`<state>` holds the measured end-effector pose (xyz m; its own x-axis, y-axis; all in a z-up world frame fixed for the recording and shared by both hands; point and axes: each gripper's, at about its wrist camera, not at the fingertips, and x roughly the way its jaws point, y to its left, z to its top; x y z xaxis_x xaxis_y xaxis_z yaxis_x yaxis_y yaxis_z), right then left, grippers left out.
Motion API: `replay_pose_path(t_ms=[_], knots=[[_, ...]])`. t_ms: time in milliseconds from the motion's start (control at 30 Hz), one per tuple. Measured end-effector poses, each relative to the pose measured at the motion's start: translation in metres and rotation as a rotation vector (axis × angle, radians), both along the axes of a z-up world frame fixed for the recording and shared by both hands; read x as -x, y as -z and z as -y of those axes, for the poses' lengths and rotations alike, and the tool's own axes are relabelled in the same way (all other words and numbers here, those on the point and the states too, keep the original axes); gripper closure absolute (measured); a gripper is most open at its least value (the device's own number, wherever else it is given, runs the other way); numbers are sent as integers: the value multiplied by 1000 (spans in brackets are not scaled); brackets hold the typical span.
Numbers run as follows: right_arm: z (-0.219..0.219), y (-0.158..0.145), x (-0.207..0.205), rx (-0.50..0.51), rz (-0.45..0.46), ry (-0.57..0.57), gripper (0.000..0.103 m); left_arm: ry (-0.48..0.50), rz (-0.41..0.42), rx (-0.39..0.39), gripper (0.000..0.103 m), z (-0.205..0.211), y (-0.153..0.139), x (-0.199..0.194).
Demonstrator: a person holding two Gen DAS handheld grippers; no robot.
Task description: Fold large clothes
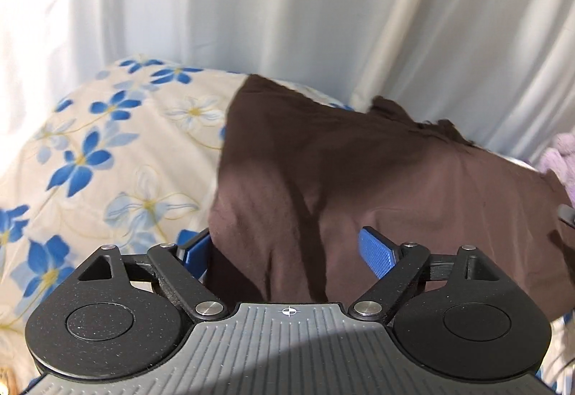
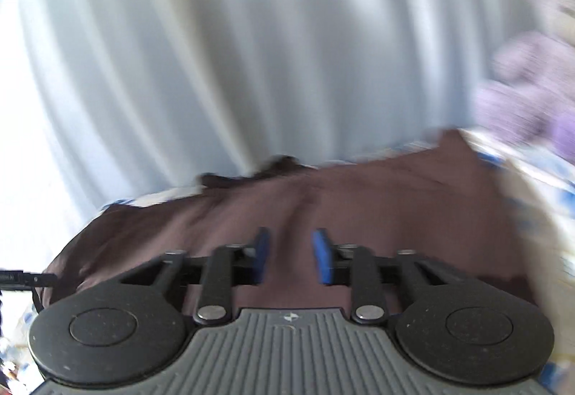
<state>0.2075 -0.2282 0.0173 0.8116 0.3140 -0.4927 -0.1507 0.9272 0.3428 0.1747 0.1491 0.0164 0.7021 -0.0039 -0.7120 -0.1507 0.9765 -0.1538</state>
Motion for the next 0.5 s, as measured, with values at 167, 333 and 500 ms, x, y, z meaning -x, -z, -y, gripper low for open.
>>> replay_pose_path(t_ms=[167,333,500], knots=[[-46,23,-39,16,-7,-34,89,-132,100,8,14,-31,-16,22],[-71,47,-58,90,-55,11,95,-33,156,55,10,-5,-16,-5],[-93,55,-74,221,-41,91,103,74,190,110,7,73,12,-70]])
